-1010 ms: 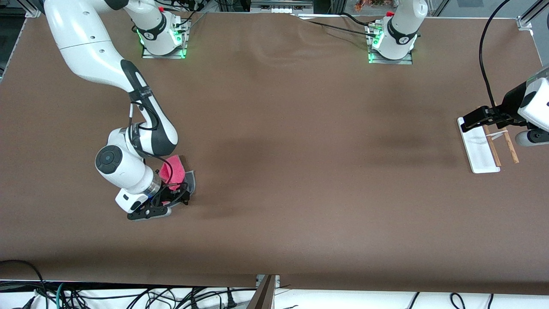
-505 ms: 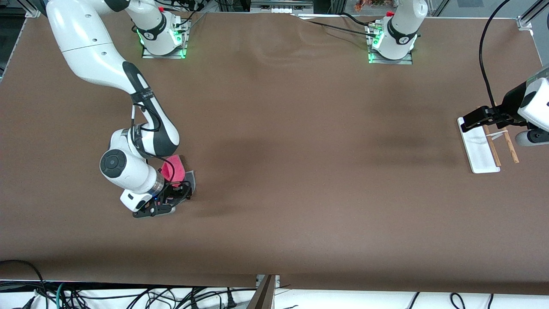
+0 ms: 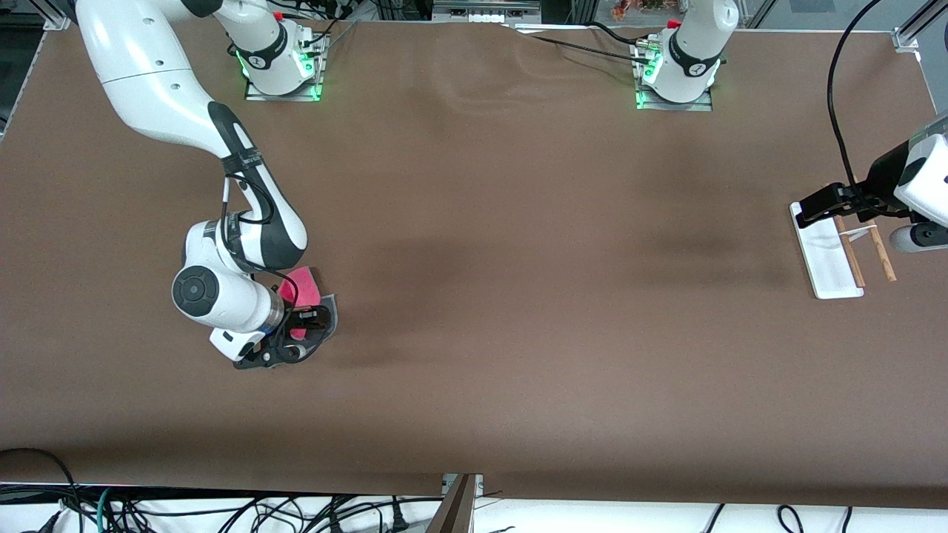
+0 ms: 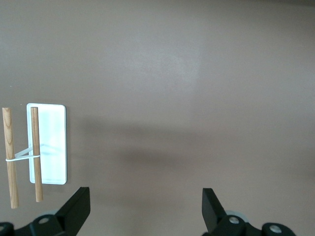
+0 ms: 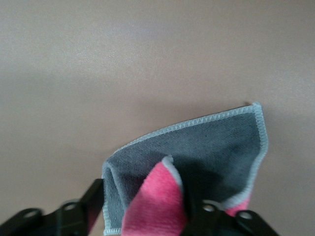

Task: Pass towel and hang on rack
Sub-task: 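Close the right gripper on the pink towel's corner, then lift the towel with the right gripper while the left gripper approaches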

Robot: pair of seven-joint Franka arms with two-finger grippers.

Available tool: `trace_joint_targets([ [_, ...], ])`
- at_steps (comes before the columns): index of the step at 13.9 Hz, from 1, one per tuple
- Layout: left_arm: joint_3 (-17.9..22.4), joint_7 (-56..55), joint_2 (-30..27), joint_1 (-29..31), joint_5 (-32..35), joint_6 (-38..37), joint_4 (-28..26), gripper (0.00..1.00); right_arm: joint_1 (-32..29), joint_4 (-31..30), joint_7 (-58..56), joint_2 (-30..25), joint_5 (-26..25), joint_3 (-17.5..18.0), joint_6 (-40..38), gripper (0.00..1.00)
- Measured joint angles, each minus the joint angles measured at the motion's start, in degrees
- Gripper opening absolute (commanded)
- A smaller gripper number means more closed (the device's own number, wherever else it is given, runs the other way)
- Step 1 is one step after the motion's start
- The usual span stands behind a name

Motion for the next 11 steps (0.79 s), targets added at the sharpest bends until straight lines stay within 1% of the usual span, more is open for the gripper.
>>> trace_joint_targets([
  [8,0.03,0.00,0.00,0.14,0.00,0.00,0.00,1.00,-0.36,0.97,0.00,-0.52,0.01,-0.06,-0.90,0.00],
  [10,0.03,0.00,0.00,0.14,0.00,0.00,0.00,1.00,-0.36,3.41,0.00,-1.60,0.01,-0.06,-3.36,0.00],
  [11,0.03,0.00,0.00,0.14,0.00,0.00,0.00,1.00,-0.34,5.55,0.00,-2.34,0.01,-0.05,-6.13,0.00],
])
